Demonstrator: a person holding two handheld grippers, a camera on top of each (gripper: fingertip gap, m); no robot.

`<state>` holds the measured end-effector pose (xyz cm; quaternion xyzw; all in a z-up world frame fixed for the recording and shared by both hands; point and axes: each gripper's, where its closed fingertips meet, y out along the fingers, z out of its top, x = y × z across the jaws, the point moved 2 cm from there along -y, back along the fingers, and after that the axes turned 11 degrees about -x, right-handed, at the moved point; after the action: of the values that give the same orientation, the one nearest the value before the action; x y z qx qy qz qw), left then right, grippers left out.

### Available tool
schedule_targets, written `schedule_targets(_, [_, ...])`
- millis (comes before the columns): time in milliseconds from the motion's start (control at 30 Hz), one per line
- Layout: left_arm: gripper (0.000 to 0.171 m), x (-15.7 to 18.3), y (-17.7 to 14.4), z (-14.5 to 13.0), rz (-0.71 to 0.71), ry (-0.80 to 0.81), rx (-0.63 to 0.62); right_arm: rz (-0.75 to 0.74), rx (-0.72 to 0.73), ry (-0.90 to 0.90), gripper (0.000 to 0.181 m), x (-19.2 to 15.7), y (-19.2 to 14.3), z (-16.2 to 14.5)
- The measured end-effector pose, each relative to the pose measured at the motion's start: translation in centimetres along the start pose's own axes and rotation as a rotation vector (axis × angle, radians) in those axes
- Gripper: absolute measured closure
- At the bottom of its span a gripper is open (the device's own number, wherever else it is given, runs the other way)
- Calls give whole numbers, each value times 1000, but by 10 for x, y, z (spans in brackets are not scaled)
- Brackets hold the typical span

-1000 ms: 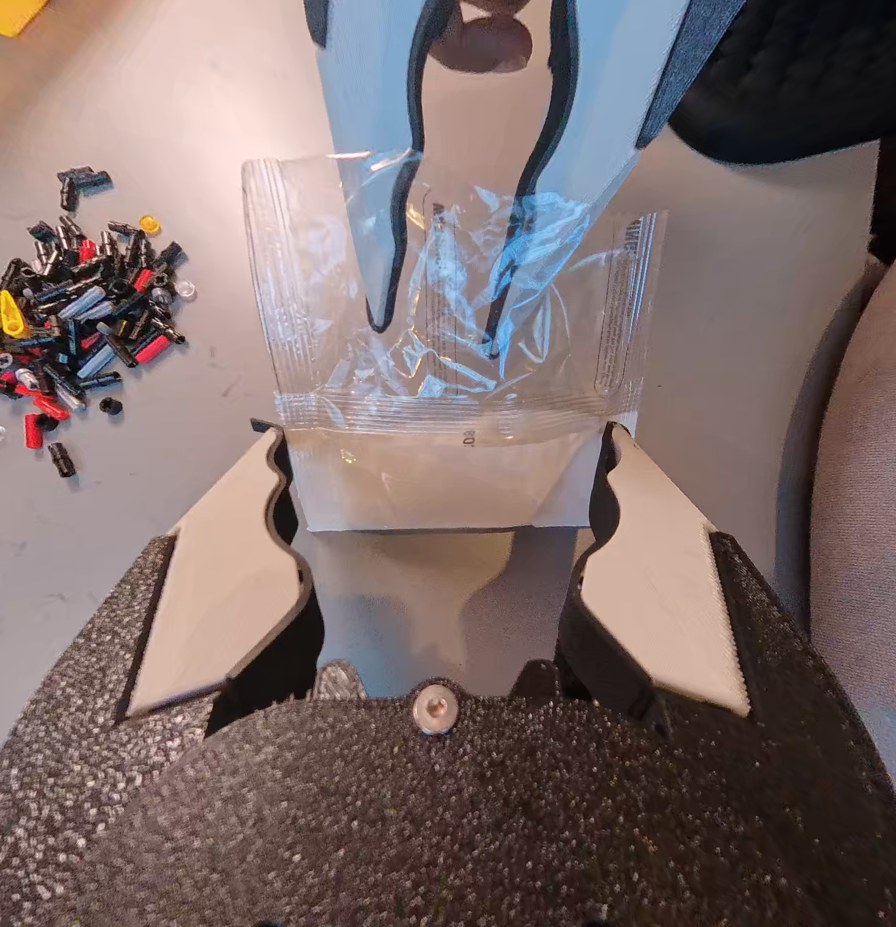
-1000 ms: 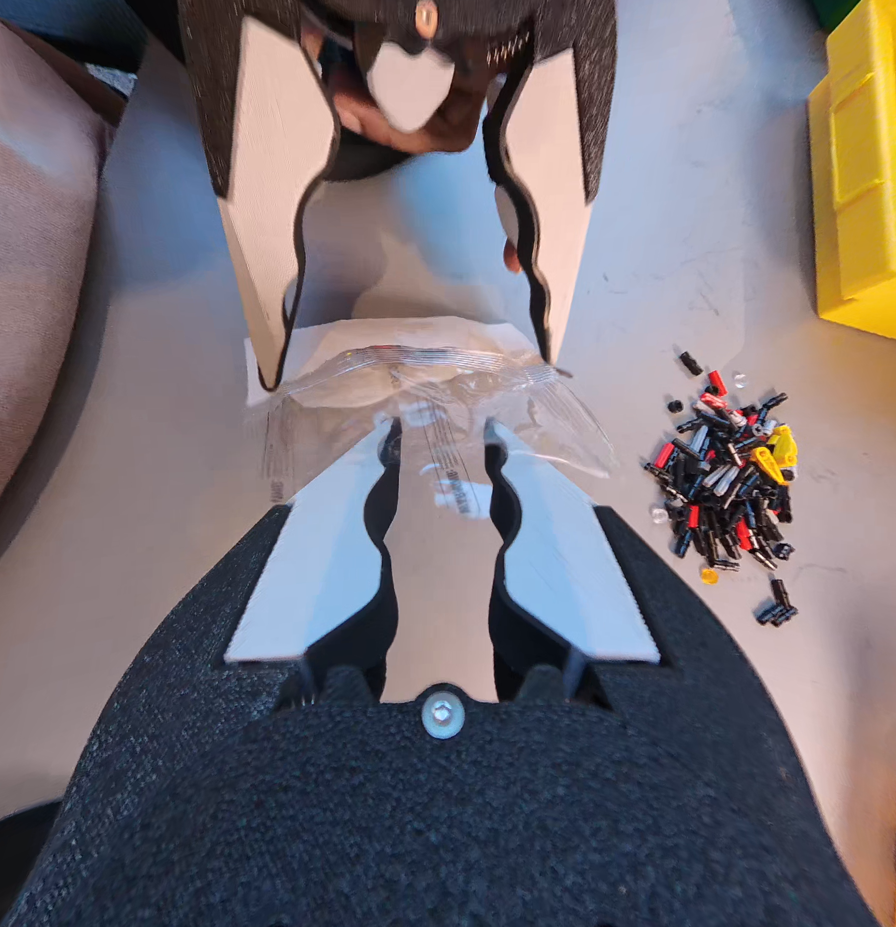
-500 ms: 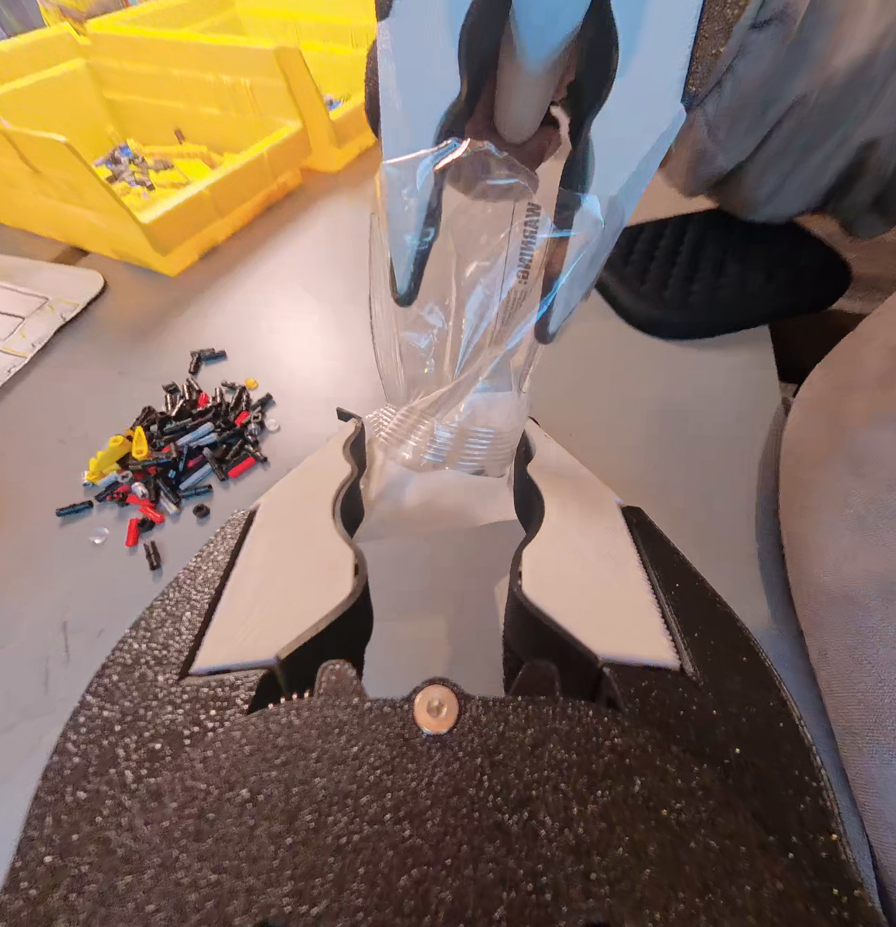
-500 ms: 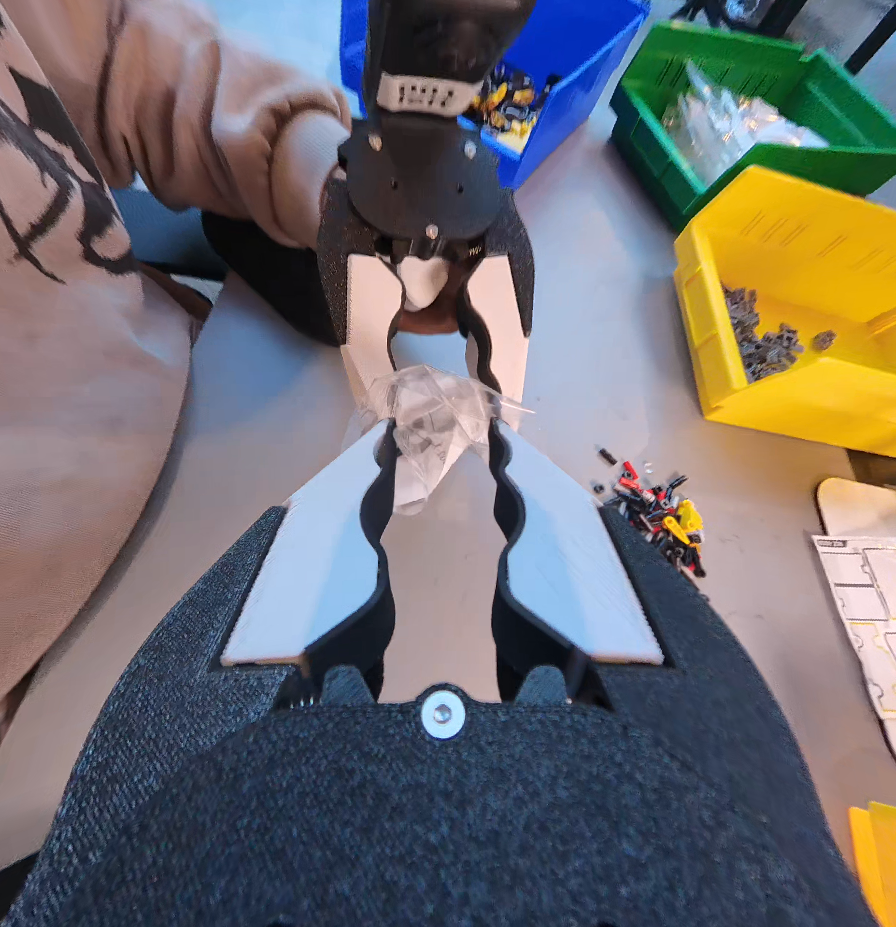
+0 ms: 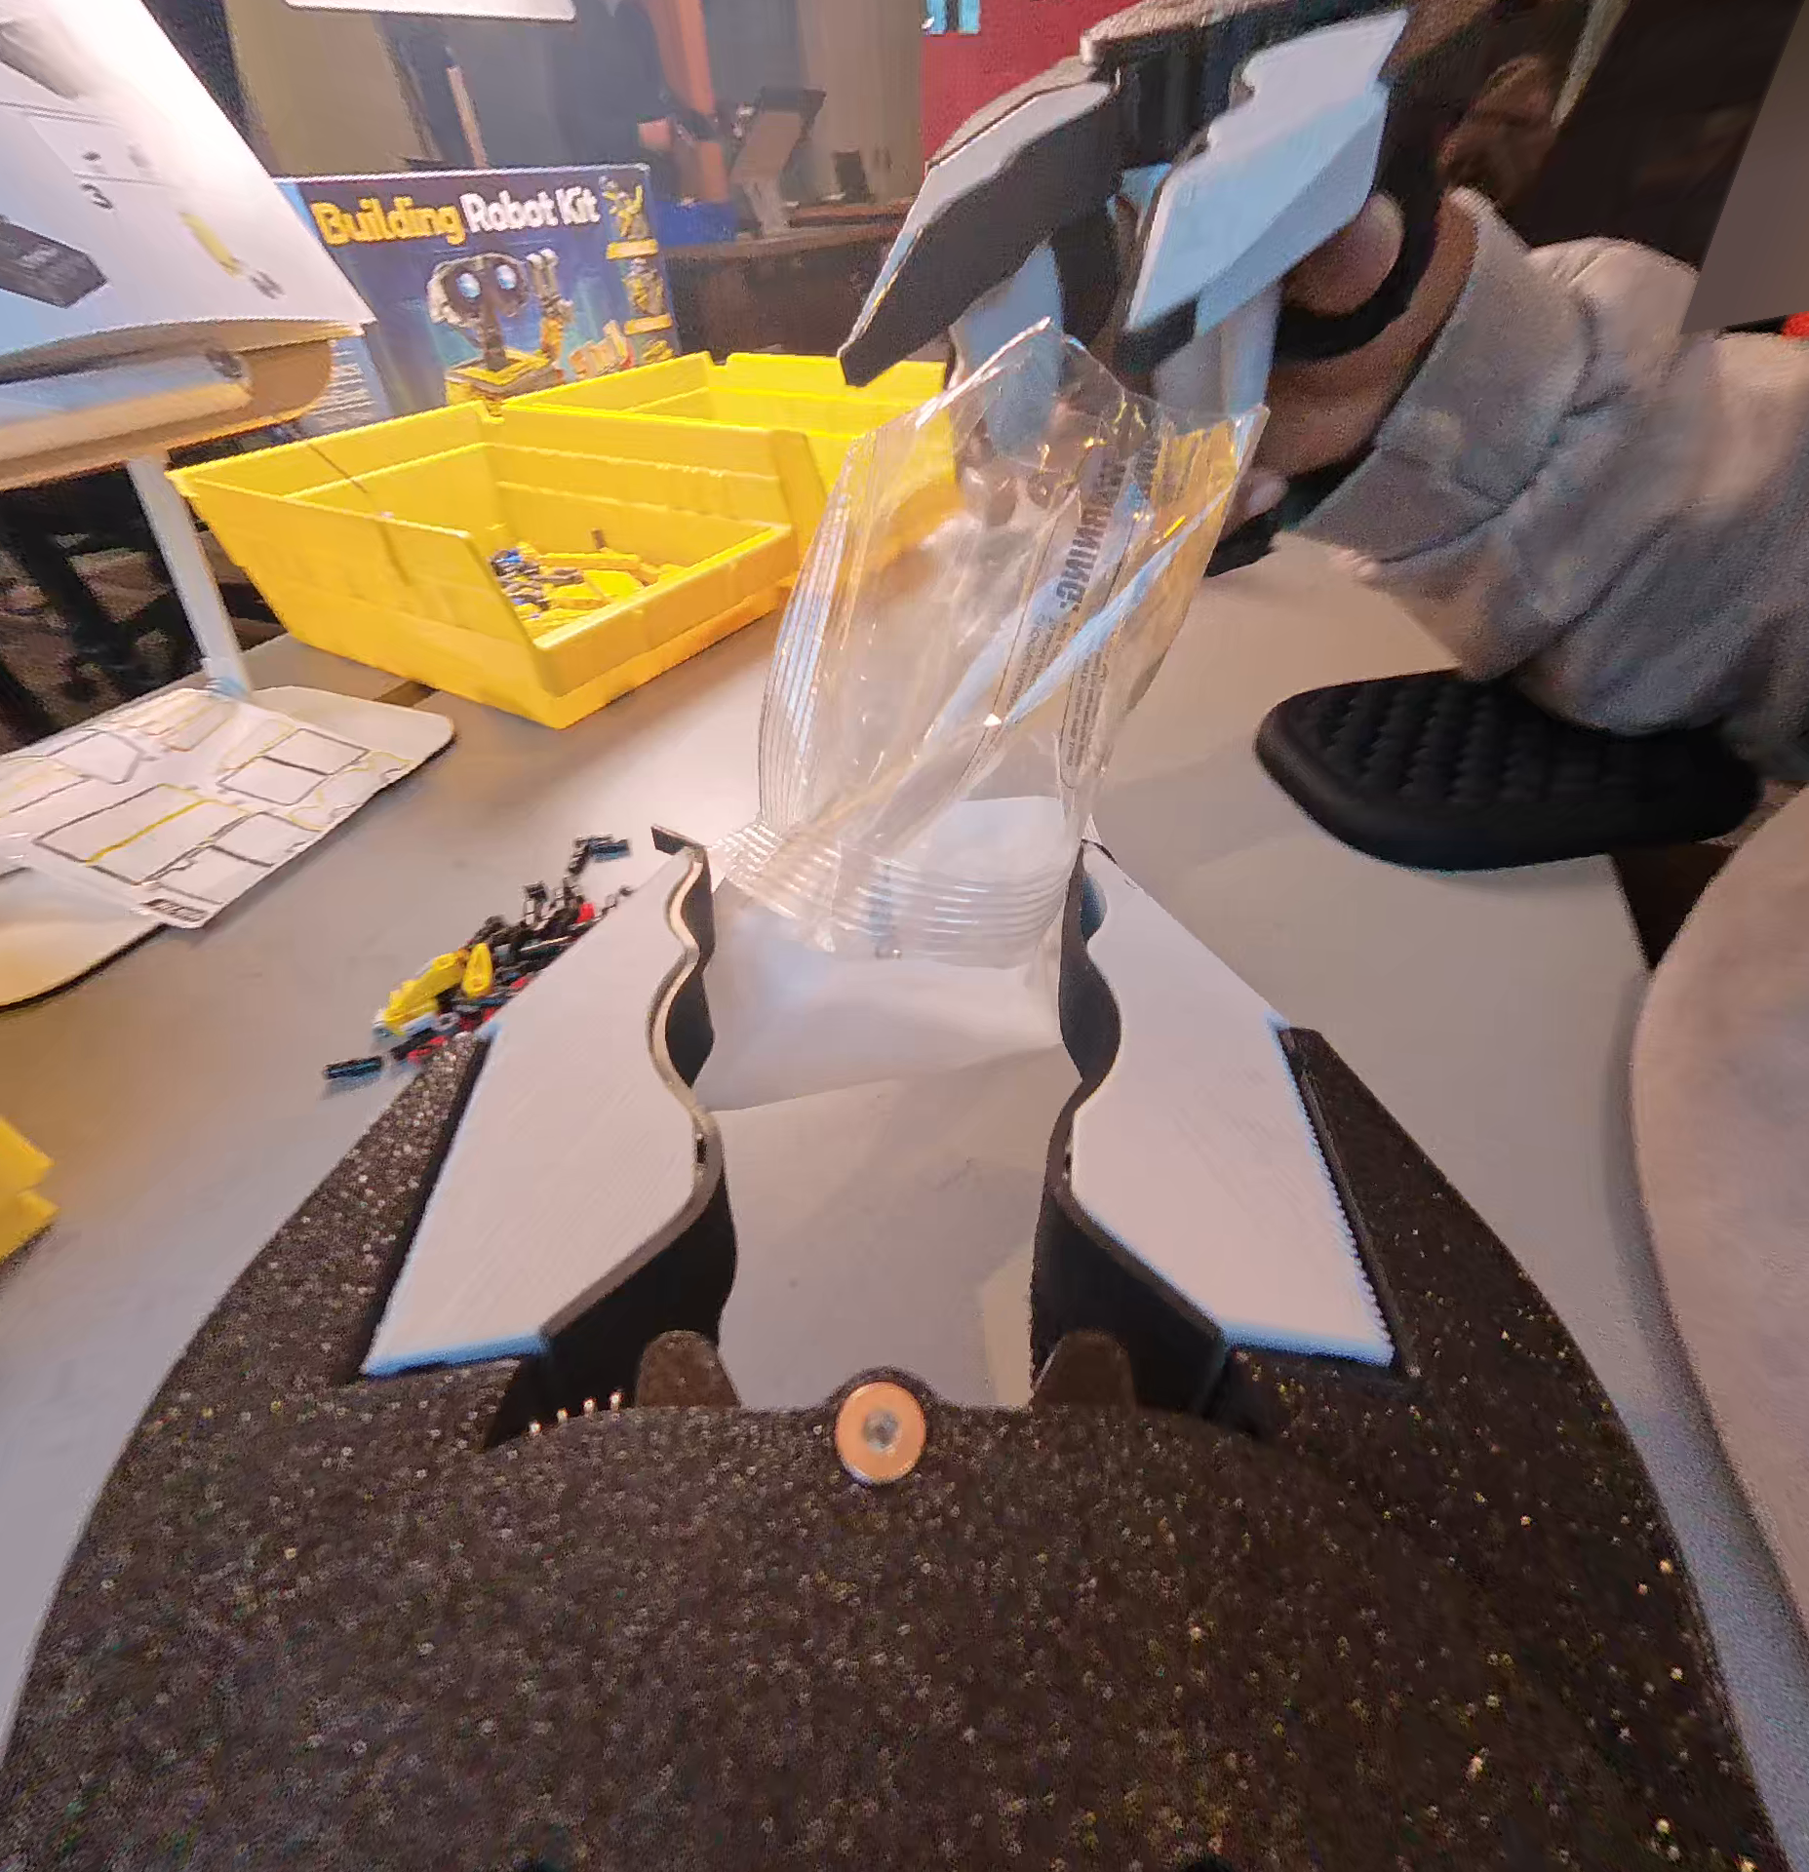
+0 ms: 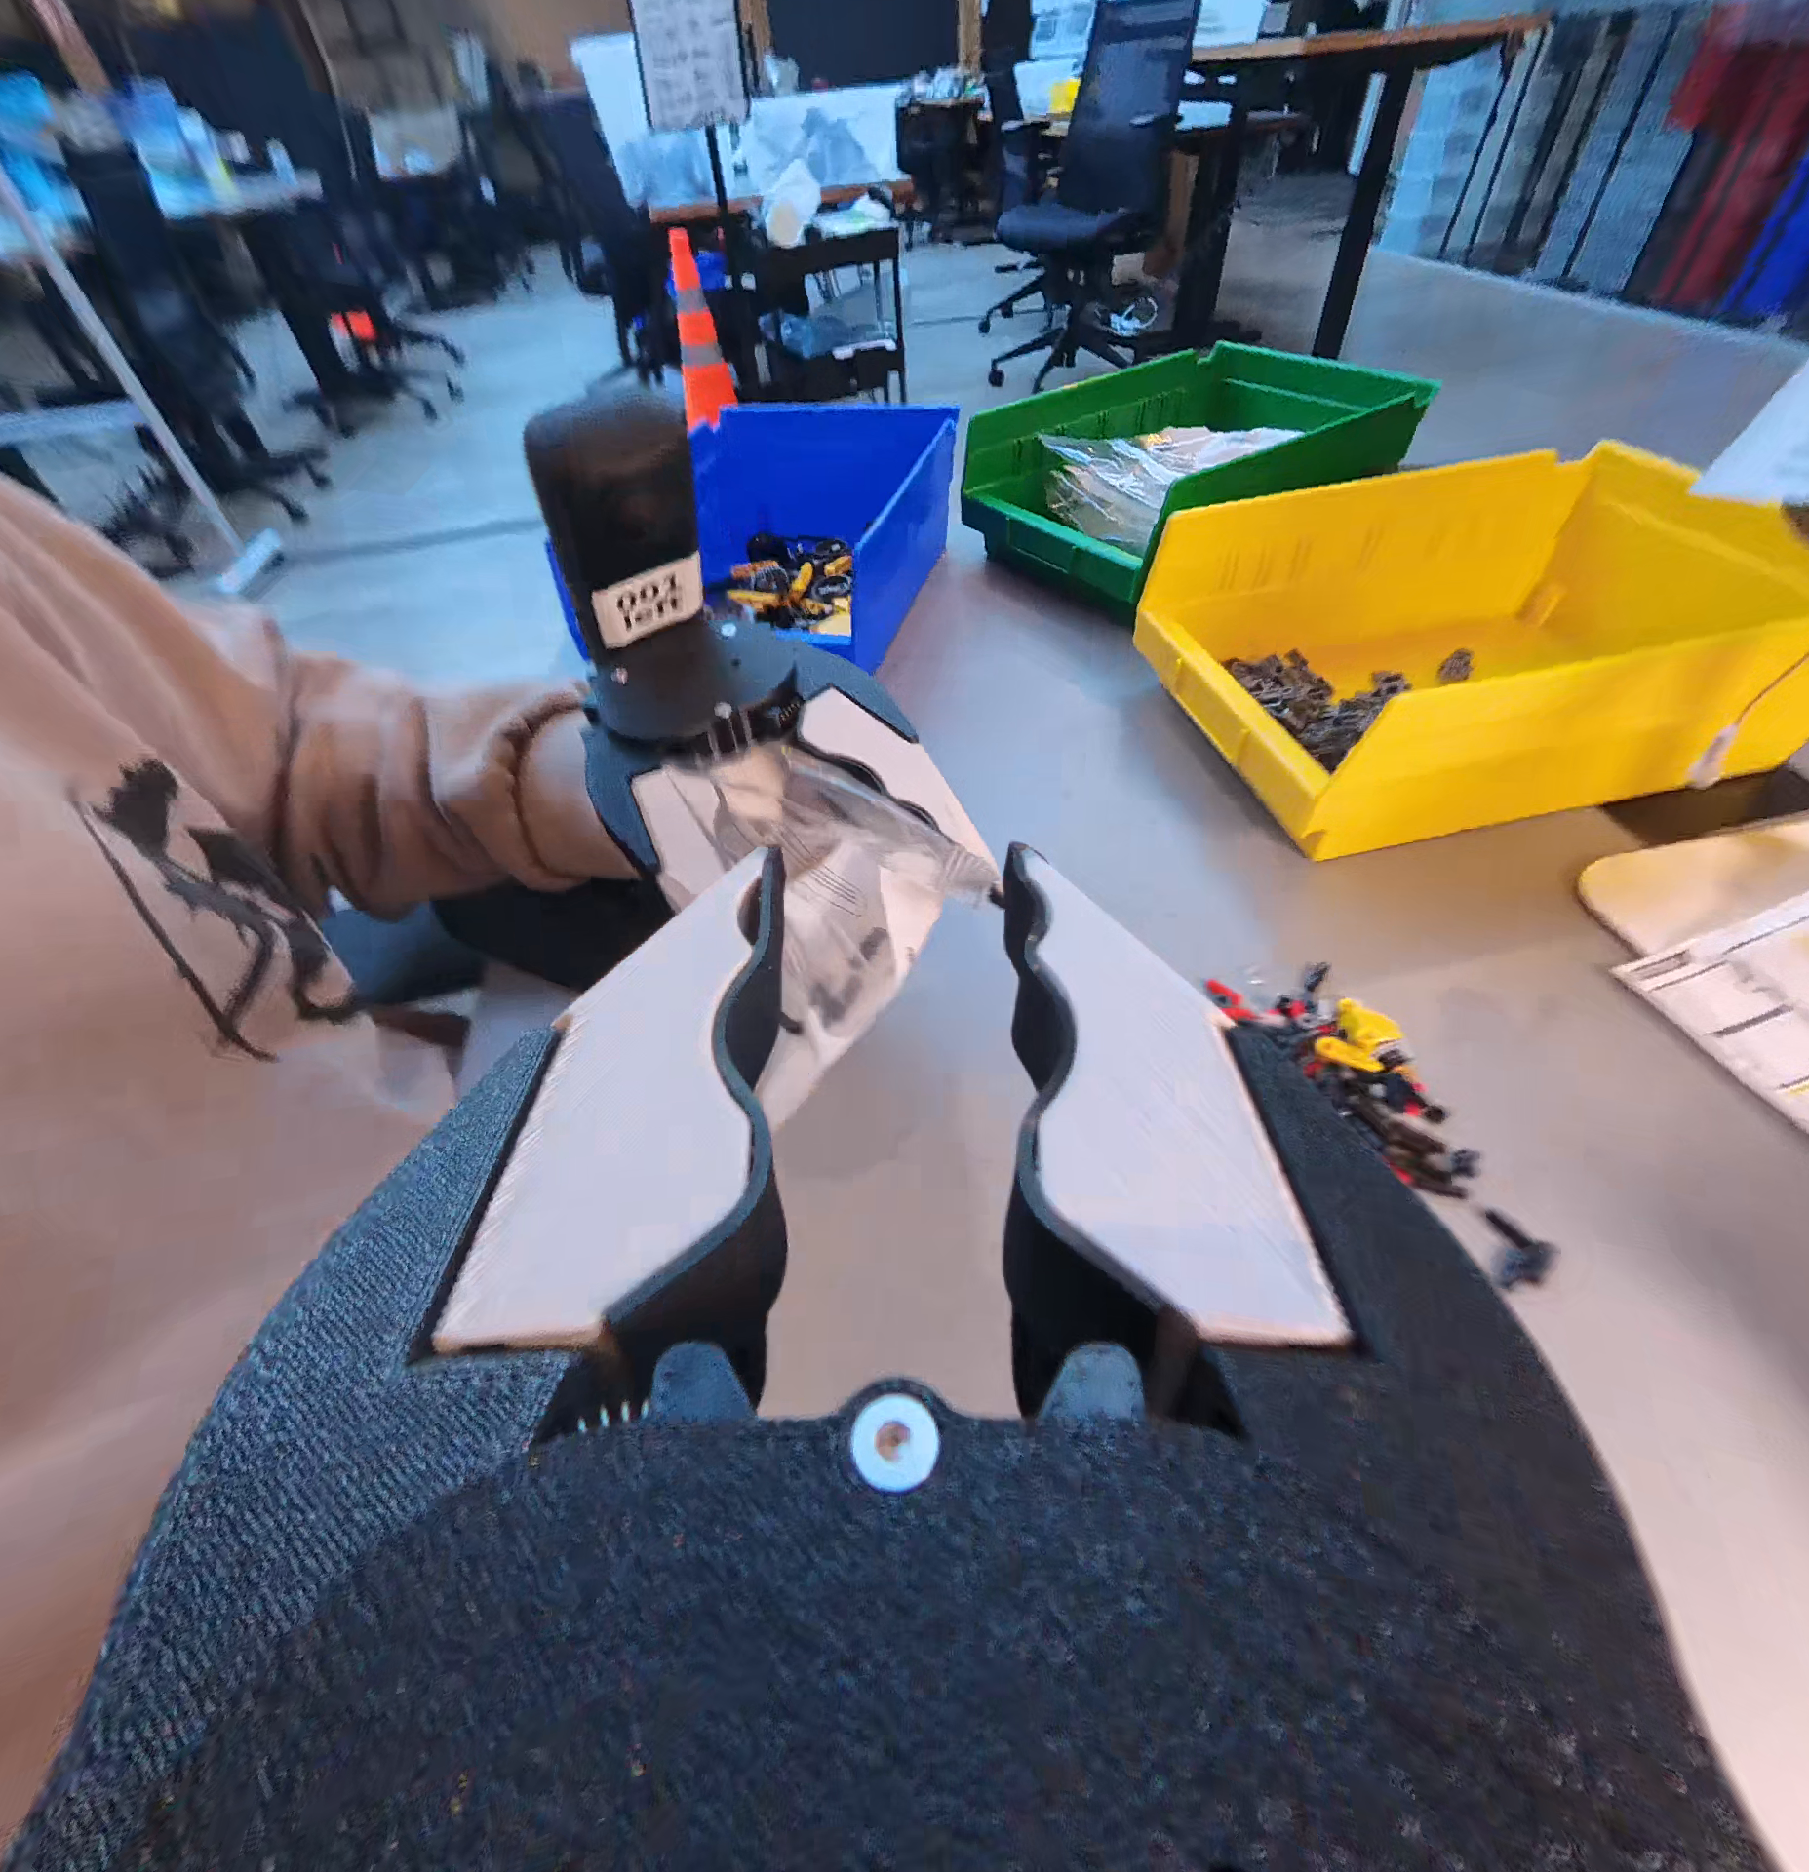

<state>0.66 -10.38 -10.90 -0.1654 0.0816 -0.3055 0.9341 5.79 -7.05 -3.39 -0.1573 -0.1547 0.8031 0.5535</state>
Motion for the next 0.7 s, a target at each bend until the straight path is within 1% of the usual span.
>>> schedule_targets(67, [102, -8, 2, -5, 90, 46, -43, 50, 23, 127, 138, 2, 3, 0])
schedule_targets(133, [100, -14, 3, -7, 164, 88, -67, 85, -17, 224, 139, 5, 9, -9])
schedule_targets(200, [99, -21, 3, -8, 233, 117, -87, 103, -63, 289, 139, 9, 18, -20])
schedule_targets(233, [99, -25, 2, -9, 280, 131, -97, 110, -68, 324, 139, 12, 21, -24])
schedule_targets(333, [96, -32, 0, -14, 372, 196, -143, 197, -62, 393, 140, 6, 28, -26])
schedule_targets(467, [94, -29, 5, -16, 436, 285, -188, 187, -150, 358, 141, 3, 44, -36])
schedule_targets(500, [93, -28, 6, -16, 449, 305, -202, 200, -165, 359, 144, 1, 48, -37])
schedule_targets(533, [92, -27, 8, -16, 457, 325, -207, 203, -177, 354, 152, 0, 50, -39])
schedule_targets(567, [92, -26, 8, -16, 458, 339, -206, 192, -193, 338, 164, 2, 53, -41])
schedule_targets(600, [93, -24, 9, -17, 455, 345, -207, 187, -205, 308, 180, 2, 54, -42])
schedule_targets(700, [92, -23, 7, -19, 416, 310, -194, 171, -206, 270, 181, 8, 48, -37])
